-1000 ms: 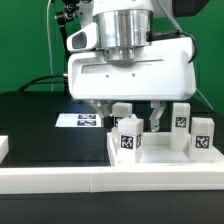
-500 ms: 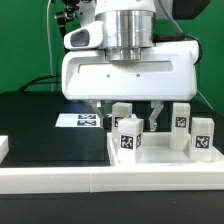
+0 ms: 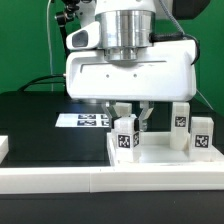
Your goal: Assemble square table
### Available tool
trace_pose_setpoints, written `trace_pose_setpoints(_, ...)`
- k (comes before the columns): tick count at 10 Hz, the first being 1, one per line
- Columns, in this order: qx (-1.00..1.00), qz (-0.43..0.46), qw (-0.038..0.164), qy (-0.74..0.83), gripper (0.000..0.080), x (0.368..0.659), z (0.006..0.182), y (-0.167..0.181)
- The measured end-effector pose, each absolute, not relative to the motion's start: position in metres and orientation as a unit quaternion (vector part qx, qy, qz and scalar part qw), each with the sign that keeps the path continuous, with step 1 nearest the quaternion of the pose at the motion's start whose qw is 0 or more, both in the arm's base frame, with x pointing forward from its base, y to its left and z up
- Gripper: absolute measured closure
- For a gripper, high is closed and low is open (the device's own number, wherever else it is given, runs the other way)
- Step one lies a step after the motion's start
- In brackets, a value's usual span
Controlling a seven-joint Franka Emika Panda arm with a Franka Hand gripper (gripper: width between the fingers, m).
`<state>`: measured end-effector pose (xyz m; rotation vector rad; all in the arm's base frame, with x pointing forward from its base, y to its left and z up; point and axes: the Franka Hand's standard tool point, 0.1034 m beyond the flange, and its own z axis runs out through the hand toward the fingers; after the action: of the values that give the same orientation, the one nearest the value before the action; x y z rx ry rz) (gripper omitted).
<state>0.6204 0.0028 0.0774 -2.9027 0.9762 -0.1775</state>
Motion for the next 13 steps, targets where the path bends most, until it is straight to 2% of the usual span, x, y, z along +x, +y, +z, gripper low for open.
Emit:
trace_pose_setpoints(2, -0.923, -0.055, 0.041, 0.379, 0.0511, 0.6205, 0.0776, 0.0025)
trace_pose_setpoints(6, -0.829, -0.043, 0.066, 0.554, 0.0509, 0.6196, 0.0782, 0.0006)
trace_pose_setpoints(13, -0.652, -0.019, 0.081, 0.754, 0.0509, 0.62, 0.0796, 0.0069)
